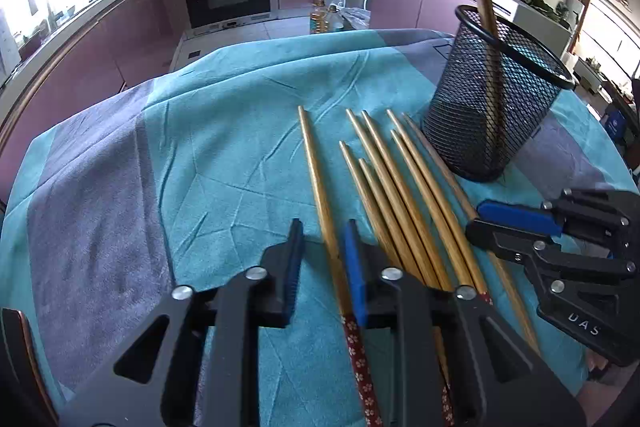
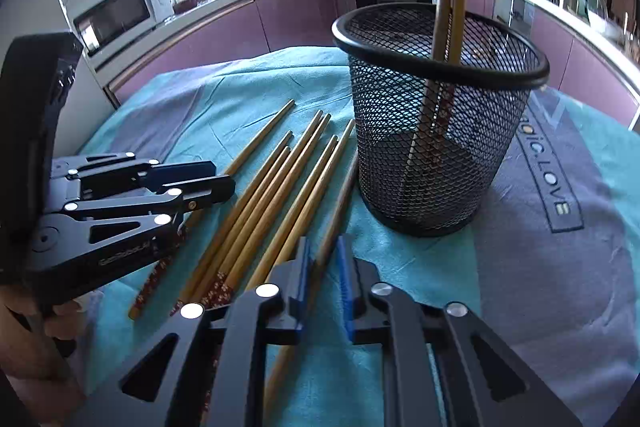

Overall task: Organize utensils
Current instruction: 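Move the left tool to a chopstick and close it while the right tool grasps another, then lift both chopsticks upright and carry them over the mesh cup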

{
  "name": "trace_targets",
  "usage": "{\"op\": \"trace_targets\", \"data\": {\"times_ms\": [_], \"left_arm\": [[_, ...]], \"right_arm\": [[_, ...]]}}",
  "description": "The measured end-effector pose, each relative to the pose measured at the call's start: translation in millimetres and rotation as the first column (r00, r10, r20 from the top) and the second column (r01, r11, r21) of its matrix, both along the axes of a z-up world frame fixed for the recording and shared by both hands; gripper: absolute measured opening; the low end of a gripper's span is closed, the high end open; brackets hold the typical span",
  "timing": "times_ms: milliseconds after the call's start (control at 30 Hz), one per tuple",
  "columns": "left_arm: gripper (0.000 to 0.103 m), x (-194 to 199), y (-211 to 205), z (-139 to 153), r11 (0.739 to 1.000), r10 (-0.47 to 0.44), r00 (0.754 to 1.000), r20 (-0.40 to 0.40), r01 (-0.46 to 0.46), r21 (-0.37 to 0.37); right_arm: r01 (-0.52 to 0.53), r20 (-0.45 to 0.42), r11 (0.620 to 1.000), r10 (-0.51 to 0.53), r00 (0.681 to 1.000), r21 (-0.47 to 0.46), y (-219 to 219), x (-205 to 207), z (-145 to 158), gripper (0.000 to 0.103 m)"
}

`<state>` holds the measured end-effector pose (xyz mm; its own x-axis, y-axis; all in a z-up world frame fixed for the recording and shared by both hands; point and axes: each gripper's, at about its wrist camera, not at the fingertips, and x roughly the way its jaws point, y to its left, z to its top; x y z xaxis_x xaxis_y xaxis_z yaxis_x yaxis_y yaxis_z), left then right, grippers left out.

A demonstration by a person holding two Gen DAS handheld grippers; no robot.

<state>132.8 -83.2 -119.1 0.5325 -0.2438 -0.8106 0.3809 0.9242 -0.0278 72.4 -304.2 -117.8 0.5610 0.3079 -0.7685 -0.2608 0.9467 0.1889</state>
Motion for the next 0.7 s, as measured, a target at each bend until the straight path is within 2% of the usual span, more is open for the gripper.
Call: {"op": "trace_targets", "data": {"times_ms": [67,367,600,700], "left_arm": [[0.010,0.1,1.9,0.4,1.000,0.009,1.000,-0.009,-0.009,-0.019],[0.008,-12.0,12.4,3.5,0.996,0.036,0.999,-0.012,-0.037,-0.081],[0.008,-33.7,8.3,11.4,0.992,-0.050,0.999,-0.002,0.050,-0.118],[0.008,-37.5,4.6,7.0,0.992,-0.075,0.997,-0.013,0.073,-0.106]], "right_arm": [[0.008,-0.002,1.000,-0.008,1.000,0.016,-1.9,-0.4,-0.3,0.010],[0.050,0.001,0.993,-0.050,0.999,0.105,-19.3,-7.0,4.1,0.006],[-0.031,0.020,0.993,0.029,0.999,0.112,-12.3,-18.2,11.4,0.006],[-0.058,0.005,0.993,0.058,0.998,0.098,-6.5,-18.4,8.1,0.006]]}}
